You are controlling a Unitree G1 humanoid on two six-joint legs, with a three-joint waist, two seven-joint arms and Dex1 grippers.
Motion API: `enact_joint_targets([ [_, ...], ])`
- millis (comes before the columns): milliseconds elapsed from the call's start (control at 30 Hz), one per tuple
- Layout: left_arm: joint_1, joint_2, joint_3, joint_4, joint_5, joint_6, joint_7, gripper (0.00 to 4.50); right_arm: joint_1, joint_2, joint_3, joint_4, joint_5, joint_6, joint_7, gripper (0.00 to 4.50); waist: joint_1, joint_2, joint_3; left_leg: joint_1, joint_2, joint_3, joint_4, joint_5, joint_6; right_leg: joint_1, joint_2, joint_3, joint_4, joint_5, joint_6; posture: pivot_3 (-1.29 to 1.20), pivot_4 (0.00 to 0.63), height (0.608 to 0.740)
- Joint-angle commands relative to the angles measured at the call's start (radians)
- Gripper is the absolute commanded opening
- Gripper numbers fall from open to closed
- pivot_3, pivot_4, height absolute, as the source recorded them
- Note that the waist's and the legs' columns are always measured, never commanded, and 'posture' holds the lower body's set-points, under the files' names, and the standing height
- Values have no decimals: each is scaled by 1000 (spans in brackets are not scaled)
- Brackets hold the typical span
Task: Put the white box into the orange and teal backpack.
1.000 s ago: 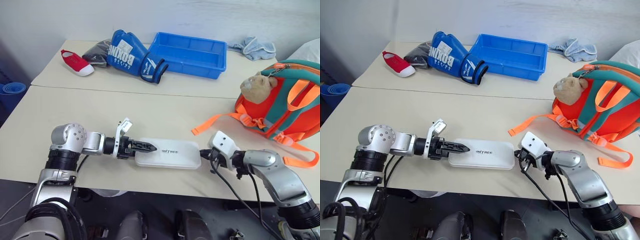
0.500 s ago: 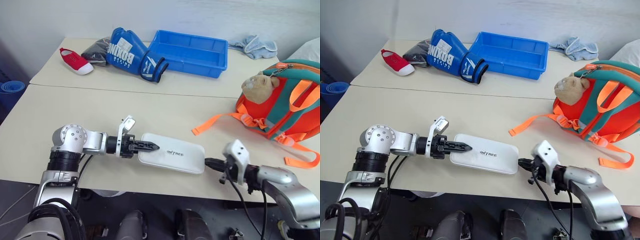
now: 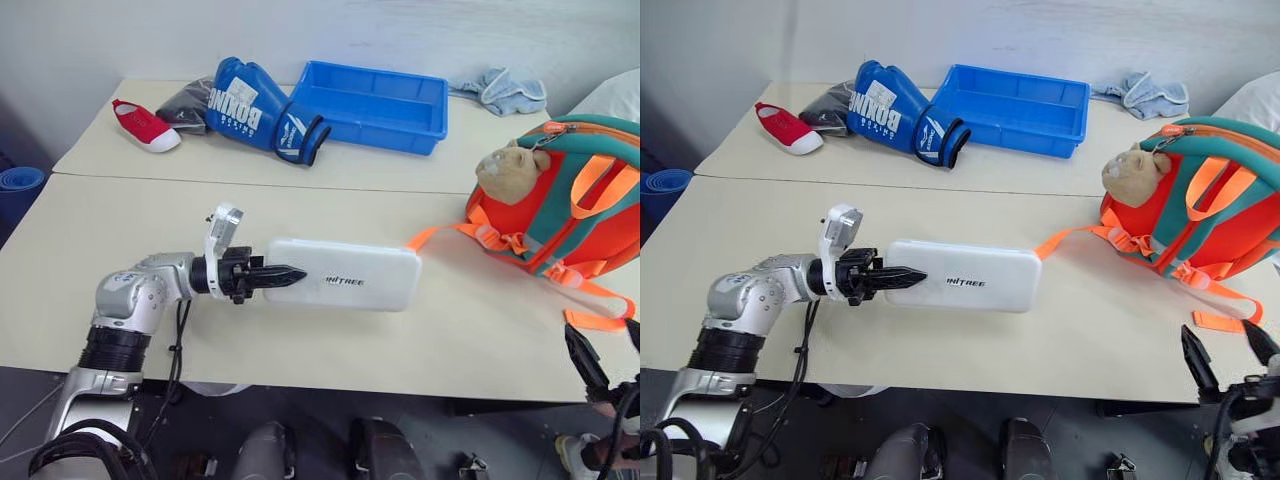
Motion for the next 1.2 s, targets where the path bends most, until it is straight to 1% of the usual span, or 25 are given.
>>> enact_joint_targets([
  [33, -59, -16, 19, -26, 12, -85, -60, 1305, -114, -163, -25, 103, 46, 6, 54, 4450, -5, 1, 0, 0, 0, 0, 0, 3, 5, 0, 0, 0, 0, 0, 0, 0, 150, 740],
  [100, -63, -11, 2, -31, 33, -98, -83, 1305, -222, -267, 35, 201, 50, 35, 102, 4450, -15, 1, 0, 0, 0, 0, 1, 3, 7, 0, 0, 0, 0, 0, 0, 0, 150, 740],
  [200, -59, -10, -5, -31, 52, -108, -88, 1305, -355, -343, 117, 339, 26, 25, 154, 4450, -16, 1, 1, 0, 1, -1, 0, 4, 7, 1, 1, -2, 0, 0, -1, 0, 150, 740],
  [233, -57, -11, -5, -31, 57, -110, -89, 1305, -389, -355, 136, 374, 20, 18, 165, 4450, -15, 2, 1, 0, 1, -2, 0, 4, 6, 1, 2, -3, 0, -1, -1, 0, 150, 740],
  [333, -36, 4, 6, -46, 54, -83, -82, 1305, -560, -391, 245, 508, -4, 17, 207, 4450, -17, 2, 1, -1, 1, -1, 1, 5, 7, 0, 2, -3, 0, -1, -1, 0, 150, 740],
  [433, -17, 19, 21, -64, 30, -32, -80, 1305, -701, -383, 321, 626, -34, -14, 229, 4450, -19, 3, 2, -2, -1, 0, 3, 6, 10, 0, 1, -2, 1, 1, 2, 0, 150, 740],
  [533, -7, 13, 42, -102, 9, 1, -54, 1305, -781, -349, 384, 675, -53, -37, 245, 3851, -17, 3, 2, -2, -1, 0, 4, 7, 10, 0, 0, -2, 1, 1, 3, 0, 150, 740],
  [633, -6, 0, 71, -118, -10, 26, -19, 1305, -816, -318, 407, 691, -56, -59, 243, 2796, -14, 3, 2, -2, 0, -1, 3, 7, 10, 0, 0, -2, 1, 1, 2, 0, 150, 740],
  [767, 18, -4, 125, -114, -21, 33, 25, 1305, -828, -295, 432, 694, -68, -90, 242, 1469, -17, 3, 2, -3, -1, -1, 4, 7, 10, 1, 0, -2, 1, 1, 3, 0, 150, 740],
  [900, 34, 19, 161, -85, -21, 40, 34, 1305, -843, -279, 457, 633, -51, -77, 247, 120, -22, 3, 2, -2, 0, 0, 3, 6, 10, 0, 0, -2, 1, 1, 3, 0, 150, 740],
  [933, 32, 26, 171, -71, -21, 41, 32, 1305, -848, -273, 463, 609, -41, -65, 246, 15, -23, 3, 2, -2, 0, 0, 3, 6, 9, 0, 1, -2, 1, 1, 3, 0, 150, 740],
  [1000, 20, 39, 208, -25, -32, 55, 37, 1305, -856, -260, 495, 512, 3, 2, 252, 15, -24, 3, 2, -2, 1, 0, 3, 6, 8, 0, 1, -2, 1, 1, 3, 0, 150, 740],
  [1100, 9, 58, 253, 42, -22, 32, 41, 1305, -854, -254, 554, 348, 87, 127, 270, 15, -24, 4, 2, -2, 2, 0, 3, 7, 7, -1, 1, -2, 2, 1, 3, 0, 150, 740],
  [1200, 2, 98, 263, 94, -6, 48, 30, 1305, -832, -243, 618, 179, 153, 205, 275, 15, -20, 4, 2, -2, 2, -1, 3, 6, 7, -1, 1, -2, 2, 1, 2, 0, 150, 740],
])
